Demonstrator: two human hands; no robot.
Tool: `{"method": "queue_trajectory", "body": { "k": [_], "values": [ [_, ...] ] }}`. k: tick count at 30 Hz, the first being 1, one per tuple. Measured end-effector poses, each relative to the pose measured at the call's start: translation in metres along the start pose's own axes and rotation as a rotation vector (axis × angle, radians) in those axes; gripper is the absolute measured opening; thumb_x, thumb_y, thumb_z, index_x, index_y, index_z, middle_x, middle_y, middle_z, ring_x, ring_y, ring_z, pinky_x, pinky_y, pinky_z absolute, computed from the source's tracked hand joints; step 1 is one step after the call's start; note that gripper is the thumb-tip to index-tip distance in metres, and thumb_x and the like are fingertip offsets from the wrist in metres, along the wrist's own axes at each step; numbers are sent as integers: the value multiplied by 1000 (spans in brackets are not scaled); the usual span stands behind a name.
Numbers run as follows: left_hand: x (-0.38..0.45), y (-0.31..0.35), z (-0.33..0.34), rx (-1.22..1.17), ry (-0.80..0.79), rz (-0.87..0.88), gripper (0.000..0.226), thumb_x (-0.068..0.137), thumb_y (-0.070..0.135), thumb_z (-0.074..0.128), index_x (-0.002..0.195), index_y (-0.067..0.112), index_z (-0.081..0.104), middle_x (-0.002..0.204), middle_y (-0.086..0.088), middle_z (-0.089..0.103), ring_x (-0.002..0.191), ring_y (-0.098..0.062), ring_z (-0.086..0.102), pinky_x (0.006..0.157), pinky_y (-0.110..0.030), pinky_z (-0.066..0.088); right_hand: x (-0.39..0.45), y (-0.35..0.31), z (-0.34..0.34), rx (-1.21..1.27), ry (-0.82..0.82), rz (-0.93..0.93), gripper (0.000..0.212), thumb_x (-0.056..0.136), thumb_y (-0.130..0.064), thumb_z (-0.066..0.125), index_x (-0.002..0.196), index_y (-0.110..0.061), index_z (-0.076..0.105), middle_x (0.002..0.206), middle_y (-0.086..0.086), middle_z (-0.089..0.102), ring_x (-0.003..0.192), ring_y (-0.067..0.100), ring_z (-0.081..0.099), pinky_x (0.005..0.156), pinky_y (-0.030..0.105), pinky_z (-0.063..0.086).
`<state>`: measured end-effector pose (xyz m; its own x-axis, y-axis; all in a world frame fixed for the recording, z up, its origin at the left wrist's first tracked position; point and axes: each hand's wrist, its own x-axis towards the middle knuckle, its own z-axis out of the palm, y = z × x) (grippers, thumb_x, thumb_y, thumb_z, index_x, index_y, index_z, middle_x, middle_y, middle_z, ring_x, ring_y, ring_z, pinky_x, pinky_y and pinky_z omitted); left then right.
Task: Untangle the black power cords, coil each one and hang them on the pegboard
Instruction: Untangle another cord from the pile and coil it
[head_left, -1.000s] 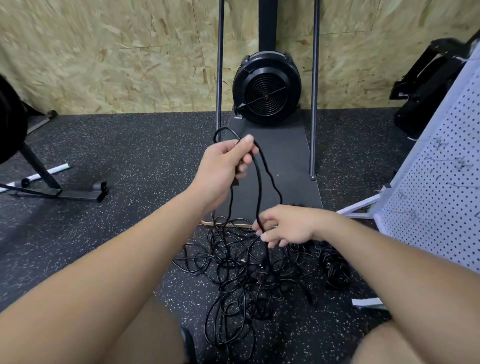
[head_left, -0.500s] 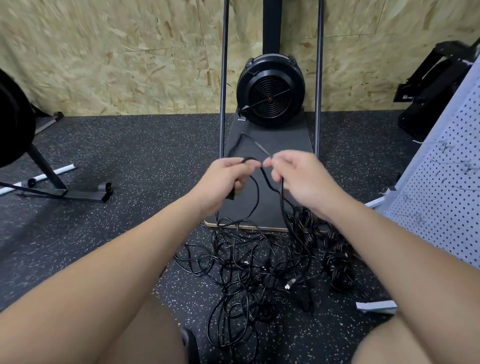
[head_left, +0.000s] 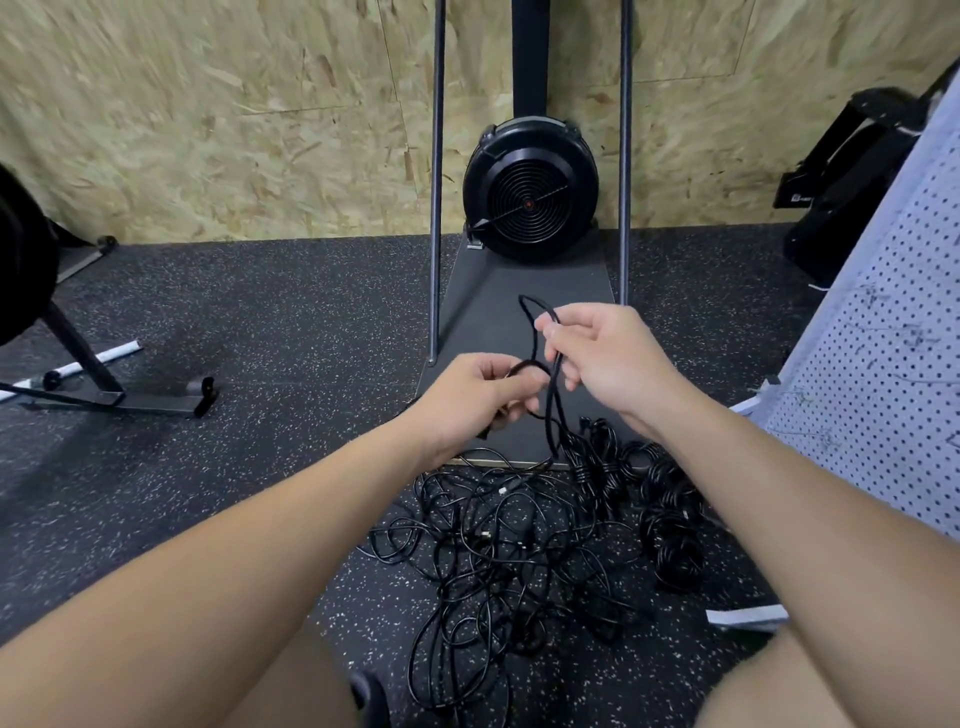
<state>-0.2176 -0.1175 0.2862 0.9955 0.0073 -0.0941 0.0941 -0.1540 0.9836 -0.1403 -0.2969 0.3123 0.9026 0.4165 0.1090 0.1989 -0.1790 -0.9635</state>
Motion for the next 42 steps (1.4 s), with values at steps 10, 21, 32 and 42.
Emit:
{"method": "queue_trajectory", "body": {
  "k": [10,21,32,42],
  "values": [
    [20,-28,-56,128,395,-185,40,114,32,46,99,14,78,75,0,67,61,-16,48,57,-29,35,45,19,-3,-315,202,-114,20,110,-28,64,104,-21,82,81,3,74,55,11,55,62,31,51],
    [1,-31,-95,121,125,-269,31,113,13,50,109,-4,76,85,-6,67,60,-12,50,49,-23,35,85,28,12,-217,5,63,72,111,-11,52,173,-39,26,175,-13,31,114,3,61,61,11,47],
    [3,-8,-79,-127,161,-51,41,114,38,57,104,2,76,67,2,21,66,-21,13,68,-42,14,34,17,32,-341,-535,101,30,109,-53,62,126,-33,77,124,-24,77,116,-14,66,101,18,42],
    [-3,14,-84,-250,242,153,28,117,29,50,105,10,67,73,0,44,64,-16,26,64,-34,24,23,-16,26,106,-210,-22,35,113,-33,58,87,-10,64,64,-3,33,58,16,26,59,32,24]
  ]
}}
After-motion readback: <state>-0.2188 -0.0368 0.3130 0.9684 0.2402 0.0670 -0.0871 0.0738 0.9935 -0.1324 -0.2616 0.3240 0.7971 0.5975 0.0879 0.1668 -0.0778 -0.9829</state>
